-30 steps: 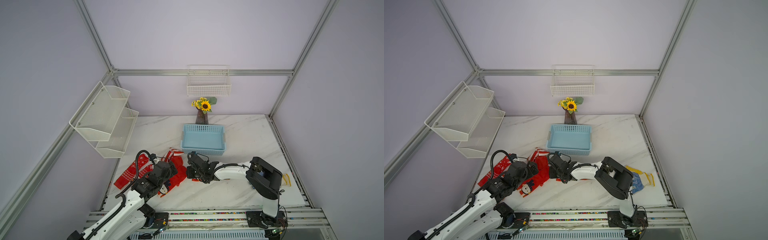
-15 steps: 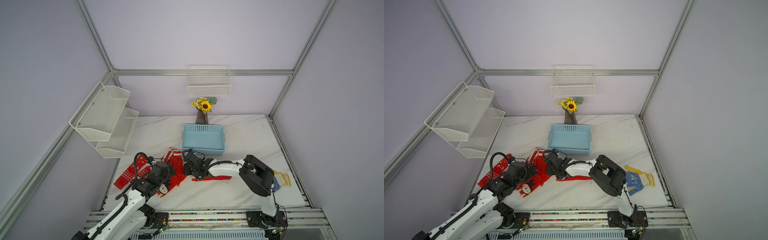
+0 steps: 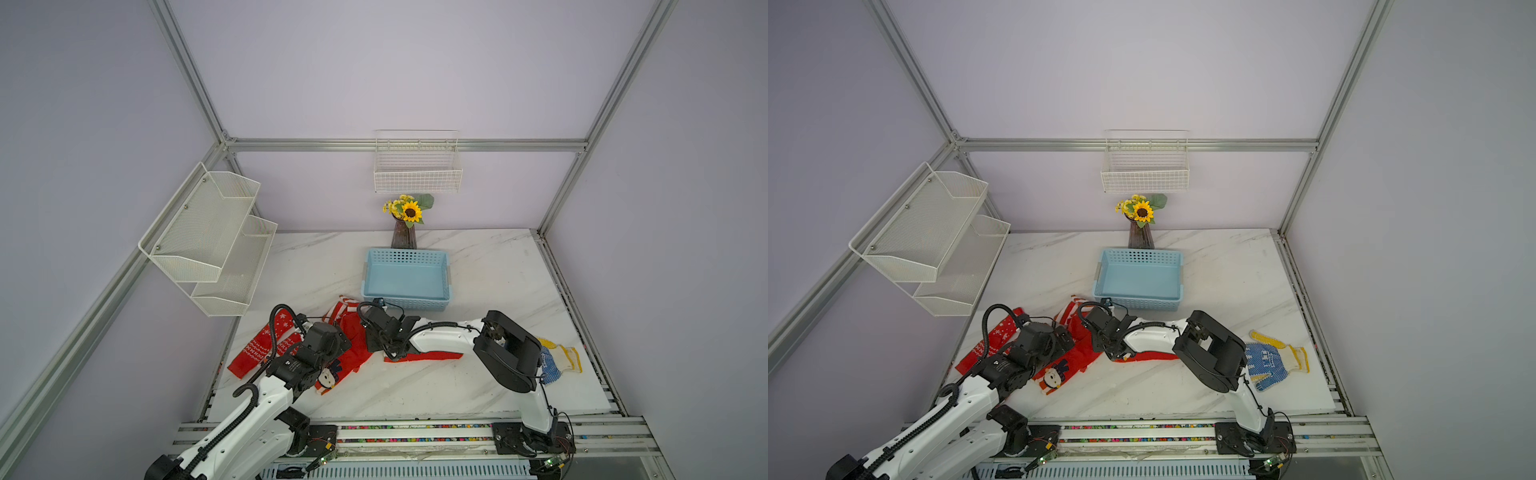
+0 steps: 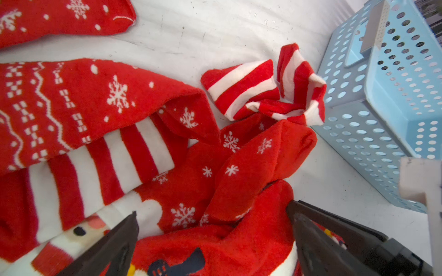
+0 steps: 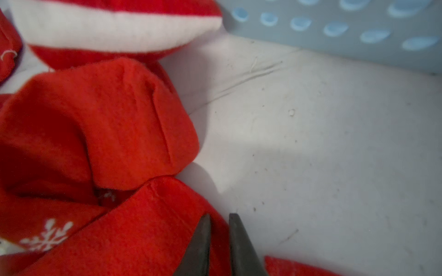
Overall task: Place the socks together as a pair
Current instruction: Pick up the sock.
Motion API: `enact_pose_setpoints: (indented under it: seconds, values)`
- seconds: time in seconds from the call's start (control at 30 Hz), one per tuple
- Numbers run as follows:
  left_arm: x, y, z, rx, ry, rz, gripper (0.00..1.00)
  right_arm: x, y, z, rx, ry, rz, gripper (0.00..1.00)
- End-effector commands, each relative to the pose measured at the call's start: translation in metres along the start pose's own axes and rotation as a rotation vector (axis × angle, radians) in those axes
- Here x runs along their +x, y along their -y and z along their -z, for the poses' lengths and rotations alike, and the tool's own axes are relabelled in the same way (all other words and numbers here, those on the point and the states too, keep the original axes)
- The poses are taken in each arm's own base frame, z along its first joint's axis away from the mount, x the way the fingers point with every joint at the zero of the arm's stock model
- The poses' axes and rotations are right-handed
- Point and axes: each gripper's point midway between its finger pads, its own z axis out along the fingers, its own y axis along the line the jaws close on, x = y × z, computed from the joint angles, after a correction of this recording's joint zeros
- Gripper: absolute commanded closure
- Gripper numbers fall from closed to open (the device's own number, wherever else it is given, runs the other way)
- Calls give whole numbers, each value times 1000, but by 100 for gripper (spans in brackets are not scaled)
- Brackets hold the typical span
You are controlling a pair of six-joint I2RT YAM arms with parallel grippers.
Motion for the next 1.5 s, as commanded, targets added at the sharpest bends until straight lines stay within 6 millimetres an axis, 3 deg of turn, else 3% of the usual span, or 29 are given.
enact_pose_setpoints:
  seconds: [0.0, 0.07, 0.2, 0.43, 0.53, 0.83, 0.93, 1.17, 1.3, 1.47]
  values:
    - [-3, -11, -3, -61, 19, 14, 0, 47, 26, -18, 98, -131, 26, 91]
    - [-3, -9, -3, -64, 6, 9, 0, 41, 18, -16, 79, -124, 20, 100]
    - [-5, -5, -2, -62, 5, -11, 0, 21, -3, -2, 15, -90, 19, 100]
    - [-21, 3, 9, -51, 48, -45, 0, -18, -52, 60, -219, -11, -48, 100]
    - [-30, 14, 15, -27, 61, -87, 0, -30, -61, 87, -289, 29, -89, 100]
    - [-37, 36, 23, 38, 43, -84, 4, -69, -44, 174, -343, 241, -173, 100]
    - [-36, 45, 25, 74, 23, -76, 6, -71, -26, 189, -307, 264, -218, 100]
    - [-17, 68, 18, 173, -91, -92, 15, -54, 23, 189, -186, 274, -326, 100]
    - [0, 76, 14, 207, -183, -112, 25, -50, 31, 188, -173, 272, -338, 100]
    - [26, 65, 11, 214, -256, -74, 33, -48, 35, 187, -164, 273, -347, 100]
